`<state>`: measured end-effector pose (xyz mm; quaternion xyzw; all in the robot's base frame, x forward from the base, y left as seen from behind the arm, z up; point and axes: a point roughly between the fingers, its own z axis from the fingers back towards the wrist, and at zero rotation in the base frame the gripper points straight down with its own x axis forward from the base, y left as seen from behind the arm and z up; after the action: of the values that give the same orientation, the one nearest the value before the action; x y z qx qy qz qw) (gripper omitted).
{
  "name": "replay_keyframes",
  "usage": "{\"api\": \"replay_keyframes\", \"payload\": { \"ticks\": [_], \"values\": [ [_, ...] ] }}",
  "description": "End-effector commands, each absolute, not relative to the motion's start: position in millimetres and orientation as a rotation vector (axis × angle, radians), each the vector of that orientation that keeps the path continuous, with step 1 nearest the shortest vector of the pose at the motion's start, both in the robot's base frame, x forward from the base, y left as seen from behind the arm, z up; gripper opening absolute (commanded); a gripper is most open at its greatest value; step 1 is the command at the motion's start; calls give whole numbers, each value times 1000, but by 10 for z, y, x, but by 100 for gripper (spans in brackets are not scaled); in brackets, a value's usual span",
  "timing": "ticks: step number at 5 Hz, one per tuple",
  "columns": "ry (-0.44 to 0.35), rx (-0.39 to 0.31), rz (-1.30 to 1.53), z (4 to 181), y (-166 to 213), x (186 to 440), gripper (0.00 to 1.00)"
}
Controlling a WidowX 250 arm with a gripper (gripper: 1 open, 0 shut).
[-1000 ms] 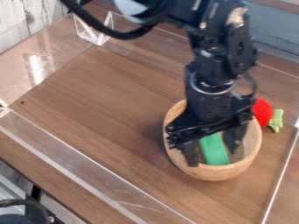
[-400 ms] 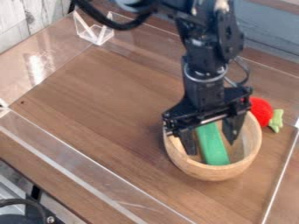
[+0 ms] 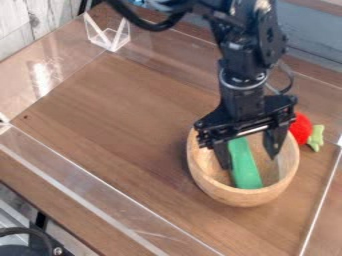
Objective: Remove the green block from the brown bowl and put it on the table
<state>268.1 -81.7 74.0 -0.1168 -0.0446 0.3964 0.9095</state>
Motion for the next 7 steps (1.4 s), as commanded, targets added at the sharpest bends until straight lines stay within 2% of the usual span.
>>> {"api": "replay_keyframes", "payload": {
  "ticks": [1, 3, 5, 7],
  "values": [
    [-136, -272, 820, 830, -762, 2820, 100],
    [-147, -280, 840, 823, -697, 2778, 100],
    [-172, -278, 833, 927, -865, 2648, 100],
    [-187, -293, 819, 988, -1072, 2692, 100]
  ]
}}
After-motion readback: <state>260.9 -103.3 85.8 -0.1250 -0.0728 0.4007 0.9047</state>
